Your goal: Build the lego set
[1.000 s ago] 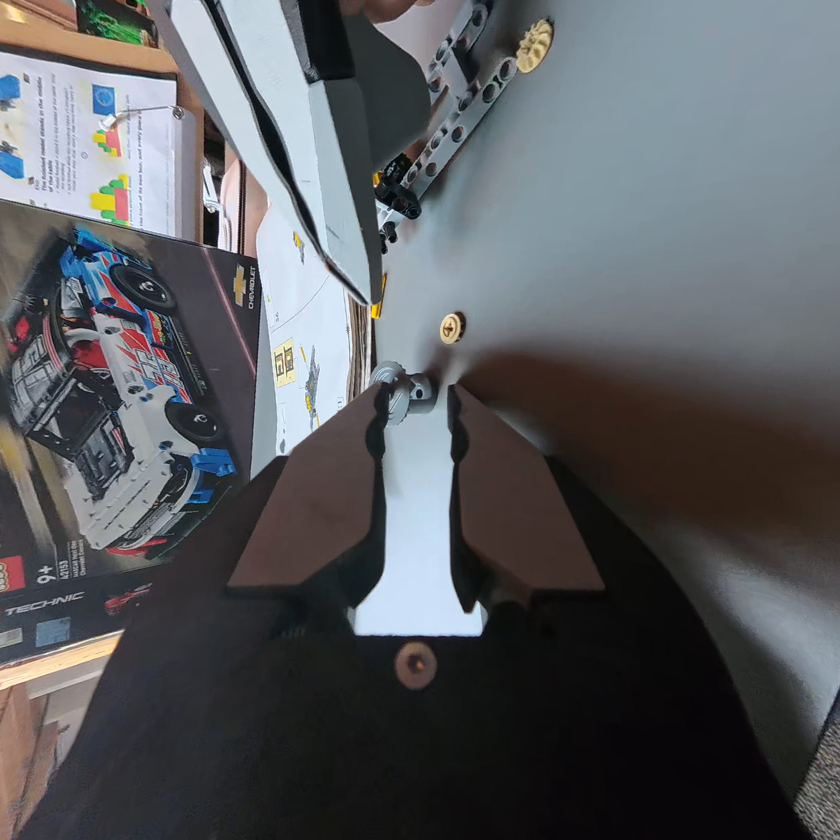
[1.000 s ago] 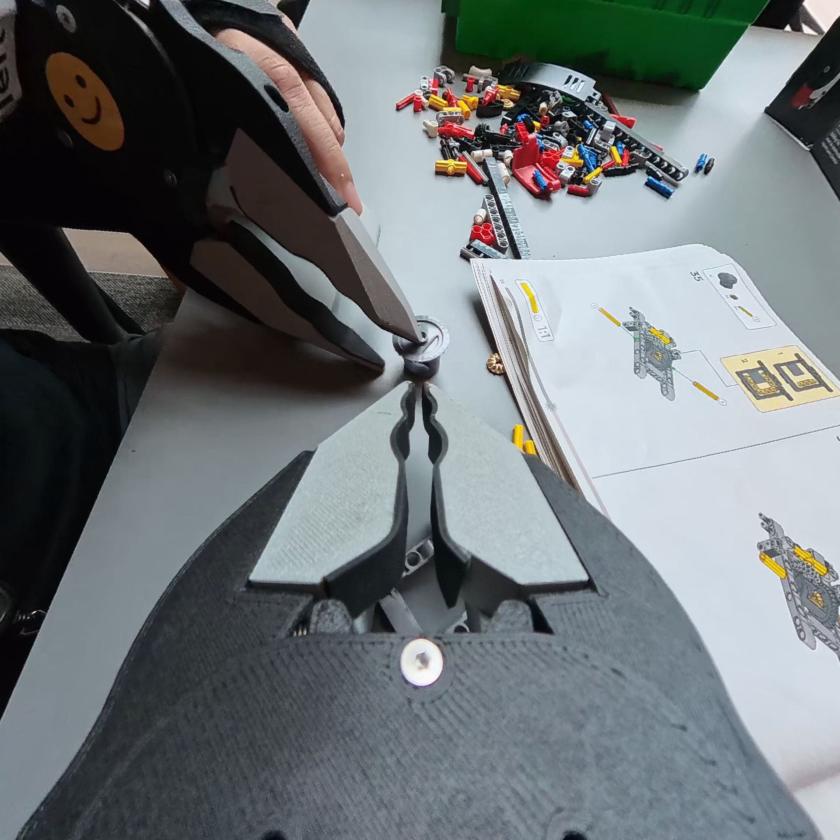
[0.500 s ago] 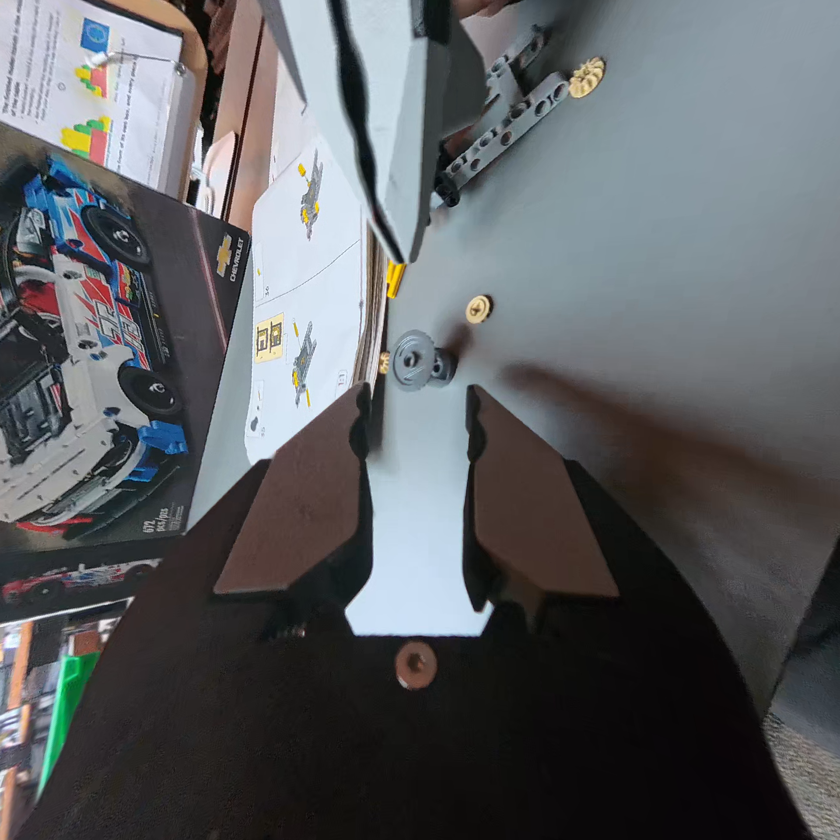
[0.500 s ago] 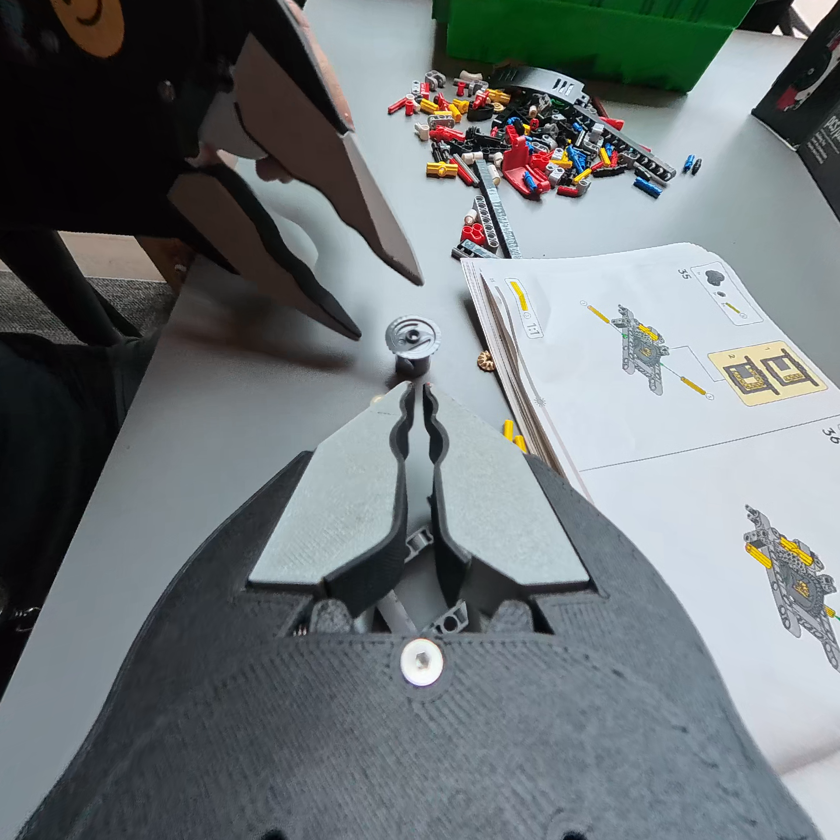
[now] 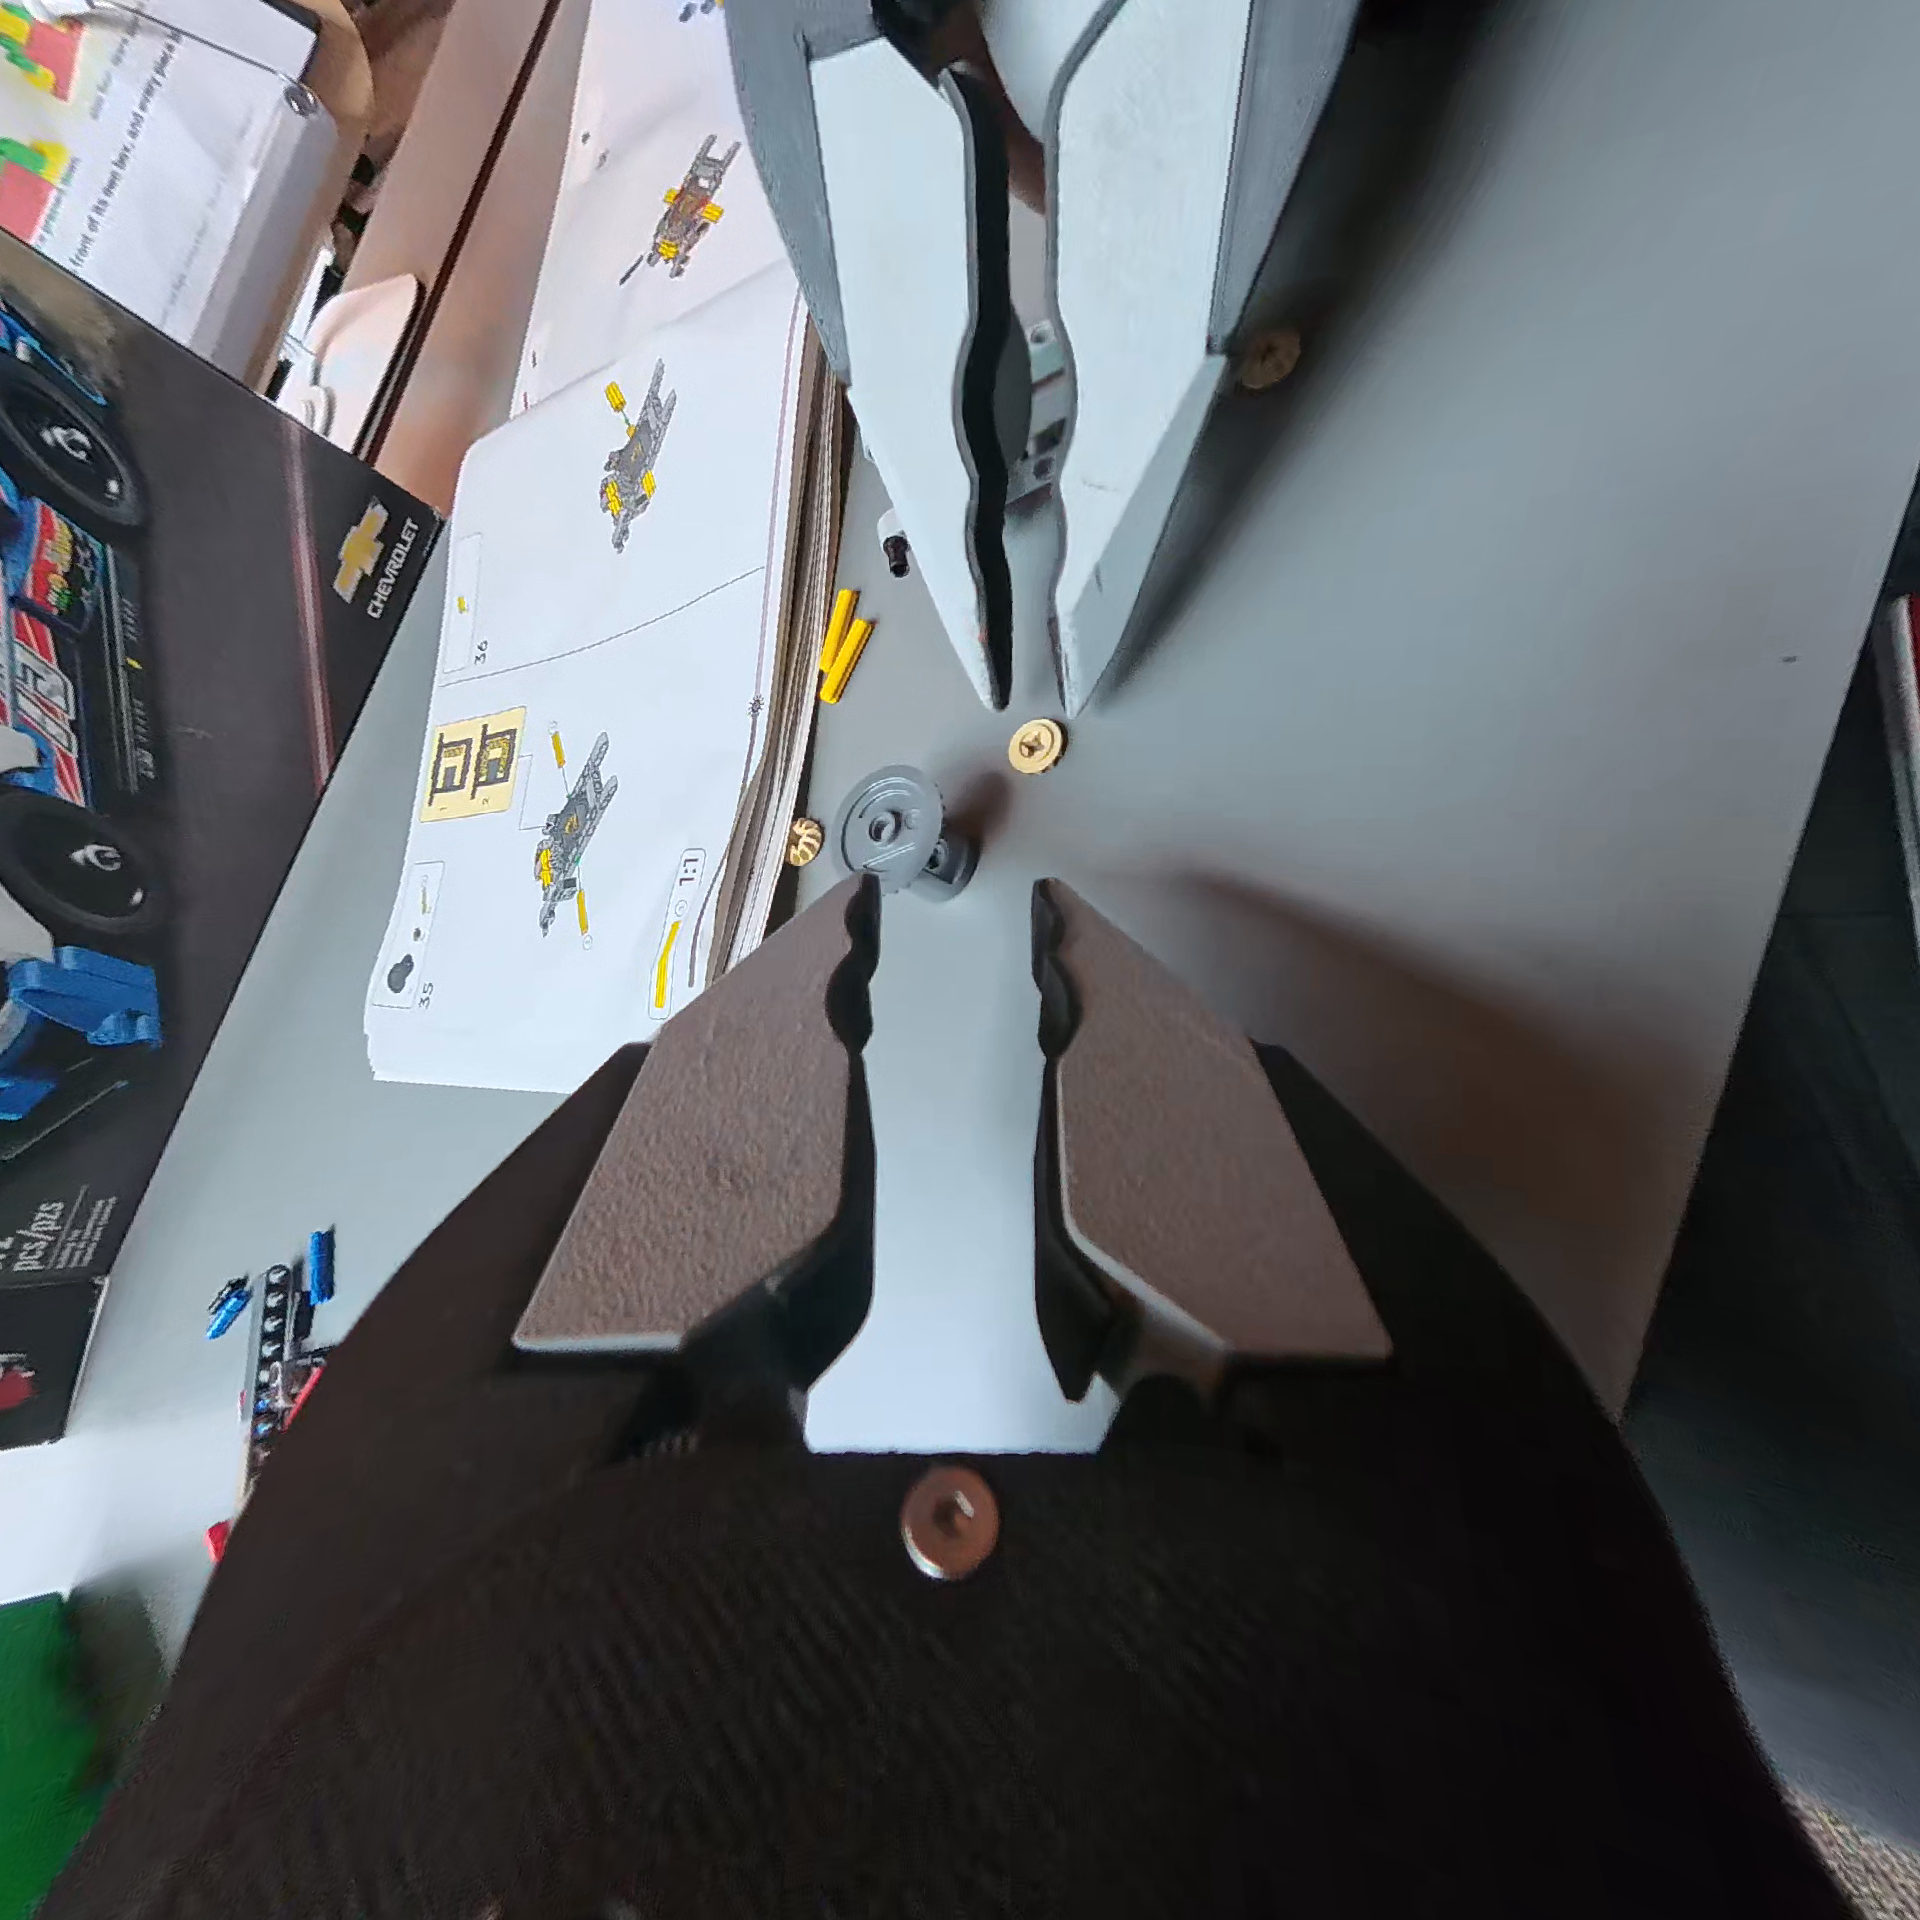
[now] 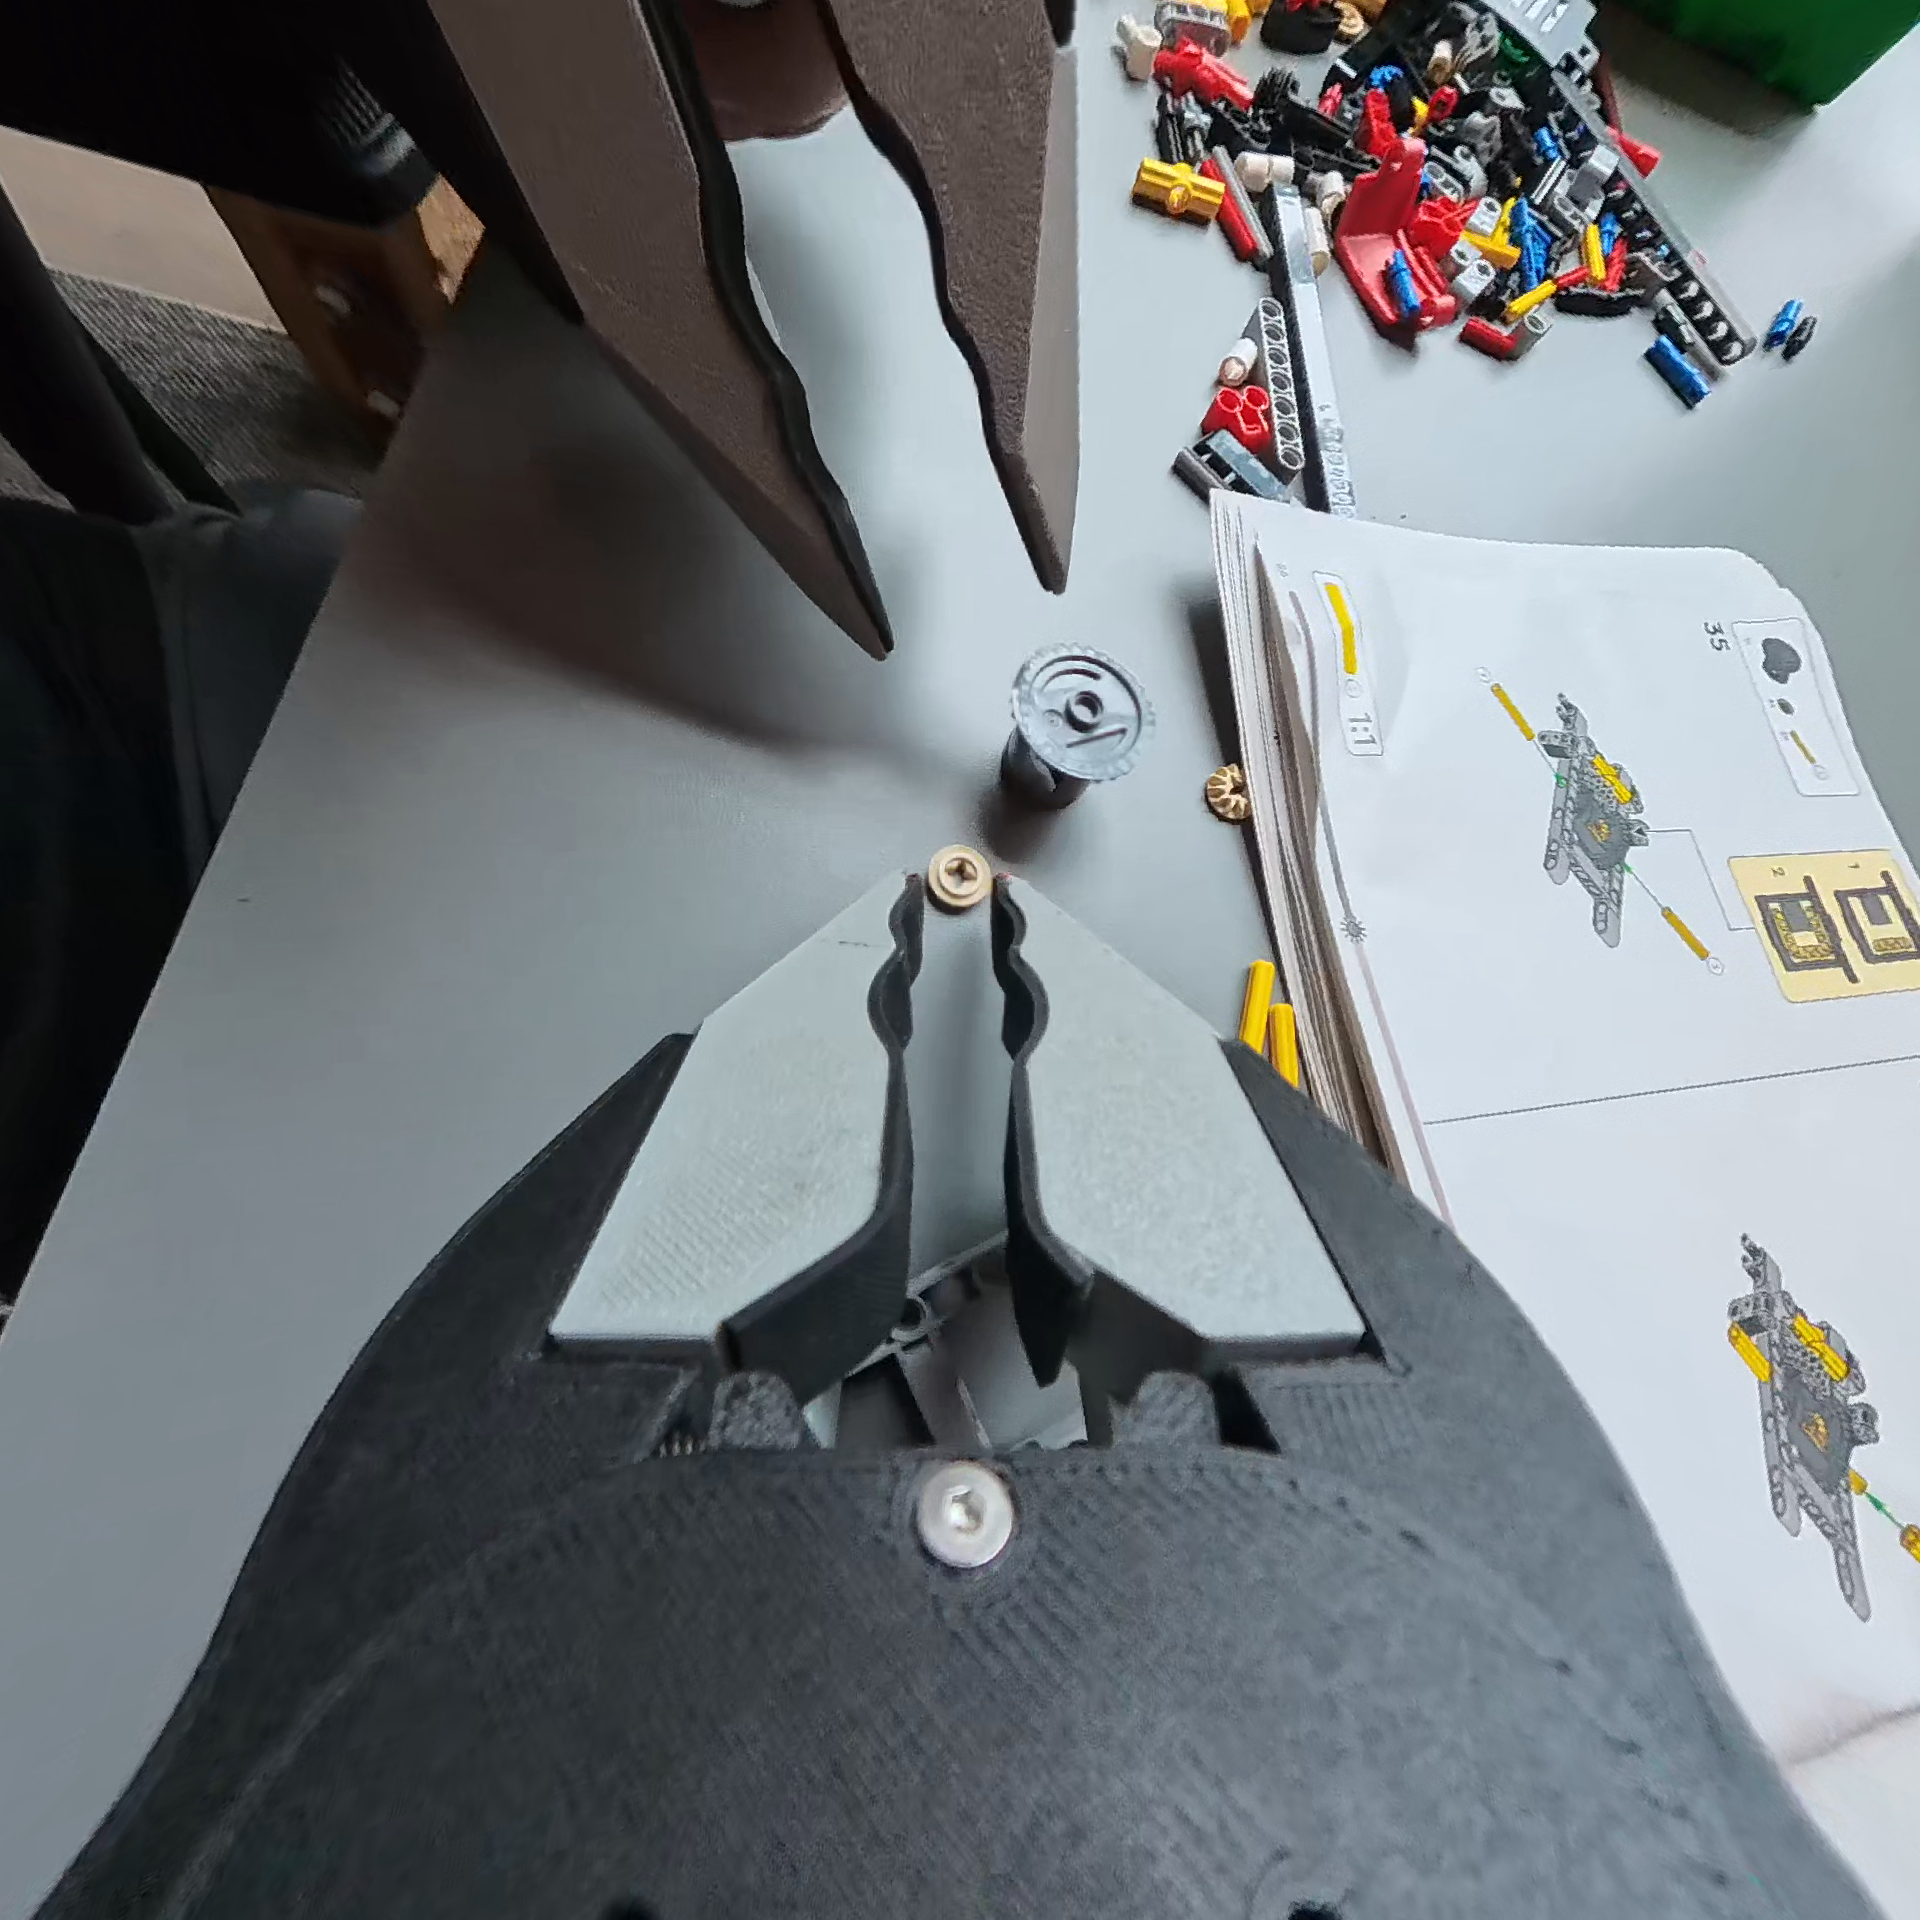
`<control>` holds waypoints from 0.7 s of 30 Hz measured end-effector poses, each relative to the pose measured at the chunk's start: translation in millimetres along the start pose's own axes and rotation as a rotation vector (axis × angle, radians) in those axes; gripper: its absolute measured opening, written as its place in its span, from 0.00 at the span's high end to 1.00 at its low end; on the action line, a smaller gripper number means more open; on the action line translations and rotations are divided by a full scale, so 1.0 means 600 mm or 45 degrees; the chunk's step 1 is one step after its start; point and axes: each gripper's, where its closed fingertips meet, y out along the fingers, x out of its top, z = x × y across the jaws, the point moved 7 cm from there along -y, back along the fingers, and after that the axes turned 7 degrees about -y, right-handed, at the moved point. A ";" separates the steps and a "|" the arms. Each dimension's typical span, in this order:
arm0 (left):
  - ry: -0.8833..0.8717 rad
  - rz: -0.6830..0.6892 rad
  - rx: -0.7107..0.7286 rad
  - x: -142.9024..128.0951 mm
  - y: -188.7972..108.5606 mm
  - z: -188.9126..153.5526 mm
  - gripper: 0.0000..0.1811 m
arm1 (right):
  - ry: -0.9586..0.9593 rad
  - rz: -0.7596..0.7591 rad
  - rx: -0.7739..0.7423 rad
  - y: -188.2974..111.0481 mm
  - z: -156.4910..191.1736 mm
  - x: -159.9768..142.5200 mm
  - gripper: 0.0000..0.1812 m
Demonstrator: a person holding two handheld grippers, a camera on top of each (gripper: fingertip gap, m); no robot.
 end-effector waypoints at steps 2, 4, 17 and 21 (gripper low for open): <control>-0.003 -0.007 -0.004 0.001 0.000 0.000 0.86 | -0.006 0.024 -0.008 0.004 -0.001 -0.001 0.94; -0.014 0.002 -0.012 -0.003 0.003 0.001 0.86 | 0.009 0.034 0.005 0.009 -0.001 0.000 0.92; -0.065 -0.020 -0.019 -0.016 0.008 0.007 0.86 | 0.000 -0.008 -0.063 0.001 -0.006 0.007 0.96; -0.125 -0.055 -0.001 -0.023 0.004 0.019 0.86 | 0.048 -0.069 -0.090 -0.011 -0.017 0.008 0.96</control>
